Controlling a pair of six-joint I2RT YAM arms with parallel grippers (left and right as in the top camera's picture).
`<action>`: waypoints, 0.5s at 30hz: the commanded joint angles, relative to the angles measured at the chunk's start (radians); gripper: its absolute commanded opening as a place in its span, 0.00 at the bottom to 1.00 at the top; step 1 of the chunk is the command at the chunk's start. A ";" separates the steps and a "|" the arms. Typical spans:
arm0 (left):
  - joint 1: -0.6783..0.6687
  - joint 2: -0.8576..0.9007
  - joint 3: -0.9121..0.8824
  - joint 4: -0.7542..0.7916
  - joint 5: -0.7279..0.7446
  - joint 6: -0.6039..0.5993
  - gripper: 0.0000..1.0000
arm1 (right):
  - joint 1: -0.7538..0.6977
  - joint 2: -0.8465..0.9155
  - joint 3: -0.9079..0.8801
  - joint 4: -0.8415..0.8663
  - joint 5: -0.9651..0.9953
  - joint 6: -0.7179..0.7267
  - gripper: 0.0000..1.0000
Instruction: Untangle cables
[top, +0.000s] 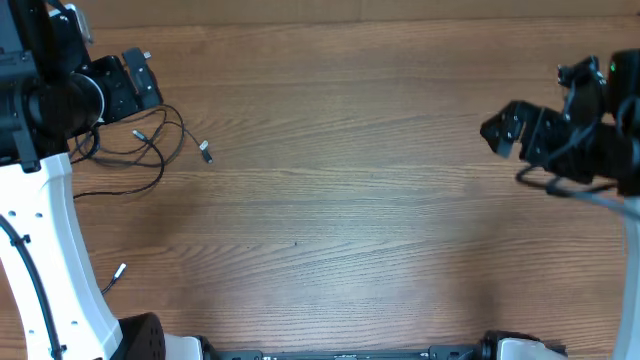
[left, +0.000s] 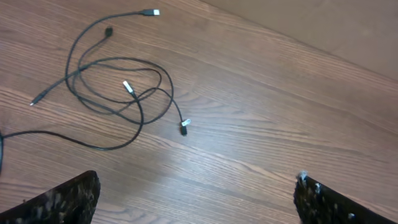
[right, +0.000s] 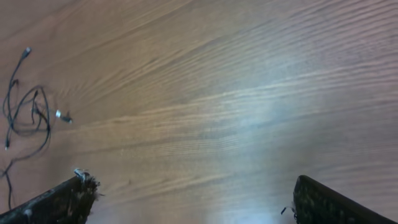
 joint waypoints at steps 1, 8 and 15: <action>-0.003 0.003 0.005 -0.001 0.027 -0.003 1.00 | 0.000 -0.093 0.015 -0.043 0.011 -0.011 1.00; -0.003 0.003 0.004 -0.001 0.027 -0.003 0.99 | -0.001 -0.119 0.014 -0.100 0.000 -0.006 1.00; -0.003 0.003 0.004 -0.001 0.027 -0.003 1.00 | 0.000 -0.105 0.014 -0.098 0.000 -0.006 1.00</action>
